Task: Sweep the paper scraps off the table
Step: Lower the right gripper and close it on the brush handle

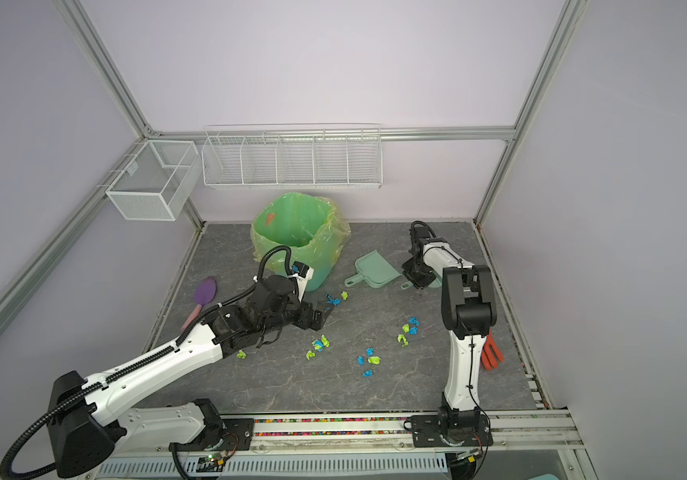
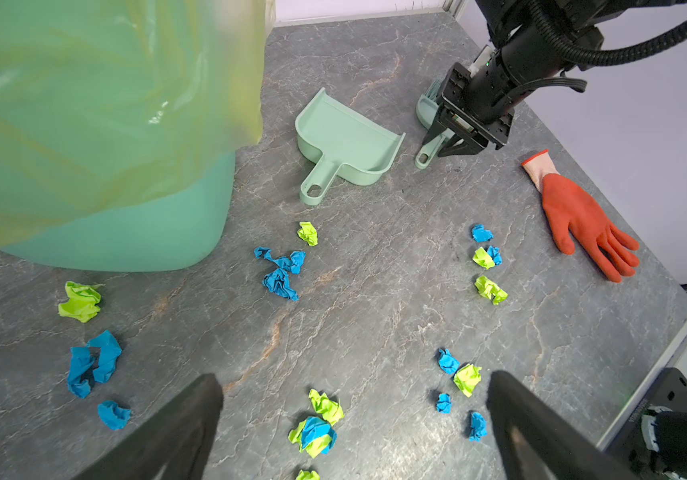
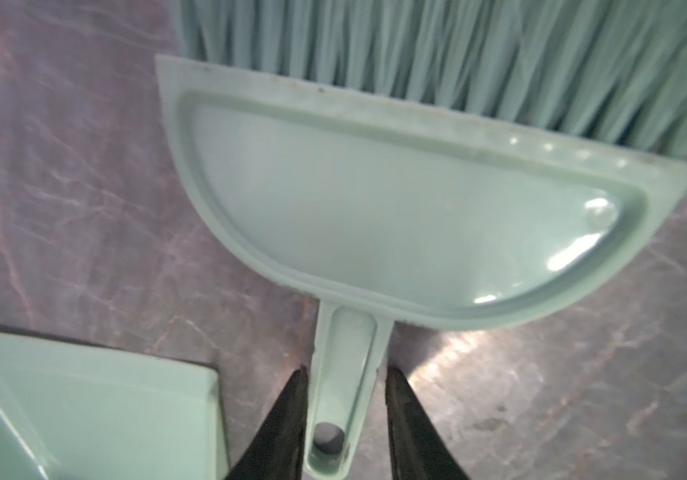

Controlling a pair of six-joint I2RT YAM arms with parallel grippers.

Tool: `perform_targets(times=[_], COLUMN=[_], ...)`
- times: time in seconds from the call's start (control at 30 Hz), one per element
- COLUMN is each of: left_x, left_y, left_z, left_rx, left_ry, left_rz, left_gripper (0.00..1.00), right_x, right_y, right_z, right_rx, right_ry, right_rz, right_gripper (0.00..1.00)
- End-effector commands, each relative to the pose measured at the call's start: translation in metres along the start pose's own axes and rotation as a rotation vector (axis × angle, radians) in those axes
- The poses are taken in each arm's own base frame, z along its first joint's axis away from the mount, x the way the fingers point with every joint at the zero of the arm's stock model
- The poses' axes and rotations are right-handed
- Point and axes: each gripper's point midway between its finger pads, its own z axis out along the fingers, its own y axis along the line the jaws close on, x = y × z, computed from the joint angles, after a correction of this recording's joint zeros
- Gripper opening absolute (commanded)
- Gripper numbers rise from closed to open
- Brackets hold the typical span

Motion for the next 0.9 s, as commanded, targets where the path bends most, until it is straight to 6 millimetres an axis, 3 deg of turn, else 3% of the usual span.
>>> perform_targets(times=[0.0, 0.17, 0.37, 0.7, 0.87], left_x=[-0.017, -0.019, -0.018, -0.008, -0.007], left_y=[-0.004, 0.0, 0.003, 0.005, 0.007], left_z=[-0.015, -0.019, -0.013, -0.007, -0.007], left_rx=[0.005, -0.015, -0.034, -0.034, -0.044], left_ry=[-0.047, -0.06, -0.063, -0.033, -0.032], left_rz=[-0.004, 0.0, 0.008, -0.004, -0.002], left_gripper=[1.0, 1.0, 0.99, 0.99, 0.99], right_x=[0.018, 0.017, 0.024, 0.034, 0.033], right_y=[-0.041, -0.037, -0.03, -0.029, -0.023], right_z=[-0.007, -0.027, -0.041, -0.015, -0.005], right_rx=[0.135, 0.104, 0.109, 0.085, 0.072], right_ry=[0.066, 0.031, -0.017, 0.015, 0.019], right_rz=[-0.063, -0.121, -0.187, -0.179, -0.18], right_gripper=[0.35, 0.55, 0.54, 0.53, 0.44])
